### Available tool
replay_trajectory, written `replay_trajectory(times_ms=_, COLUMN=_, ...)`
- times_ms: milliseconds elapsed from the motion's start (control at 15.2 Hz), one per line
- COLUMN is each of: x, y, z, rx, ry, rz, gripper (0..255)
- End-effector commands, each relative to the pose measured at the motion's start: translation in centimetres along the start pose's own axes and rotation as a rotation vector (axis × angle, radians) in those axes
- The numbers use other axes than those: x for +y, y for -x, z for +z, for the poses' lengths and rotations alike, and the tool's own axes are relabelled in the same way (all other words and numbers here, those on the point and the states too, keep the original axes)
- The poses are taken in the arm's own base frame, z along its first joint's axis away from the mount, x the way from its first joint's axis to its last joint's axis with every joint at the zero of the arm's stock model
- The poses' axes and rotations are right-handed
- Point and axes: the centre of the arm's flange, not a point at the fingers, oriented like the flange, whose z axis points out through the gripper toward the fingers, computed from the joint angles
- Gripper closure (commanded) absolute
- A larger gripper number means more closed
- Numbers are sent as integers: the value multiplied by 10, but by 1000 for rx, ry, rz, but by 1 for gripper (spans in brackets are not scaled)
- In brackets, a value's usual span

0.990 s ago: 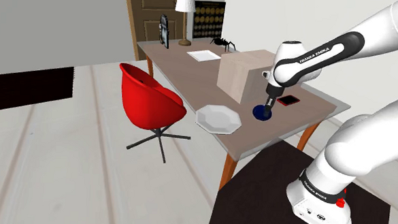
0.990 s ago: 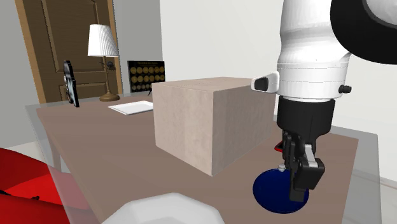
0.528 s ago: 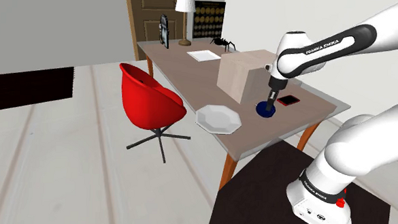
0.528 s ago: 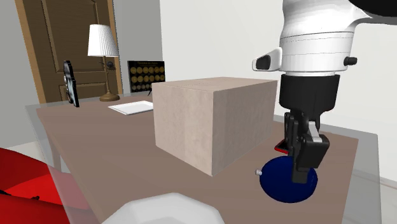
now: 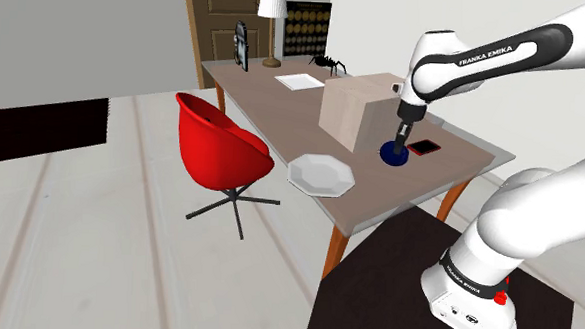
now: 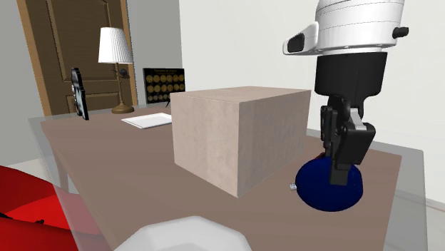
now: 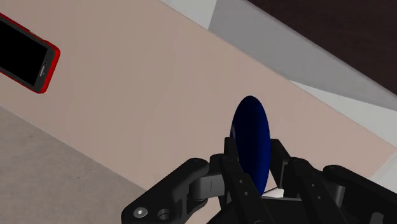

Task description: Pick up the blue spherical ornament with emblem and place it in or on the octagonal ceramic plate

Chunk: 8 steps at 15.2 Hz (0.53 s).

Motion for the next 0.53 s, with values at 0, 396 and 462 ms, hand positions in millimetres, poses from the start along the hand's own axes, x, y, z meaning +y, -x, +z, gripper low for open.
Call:
replay_trajectory(times_ms=0, x=-10, y=-19, z=-4, rx=0, ry=0, rz=0, gripper=255)
replay_trajectory(times_ms=396, x=-53, y=-85, z=-10, rx=0, ry=0, rz=0, gripper=255)
replay_trajectory(times_ms=462, x=-60, y=-96, z=-11, rx=0, ry=0, rz=0, gripper=255)
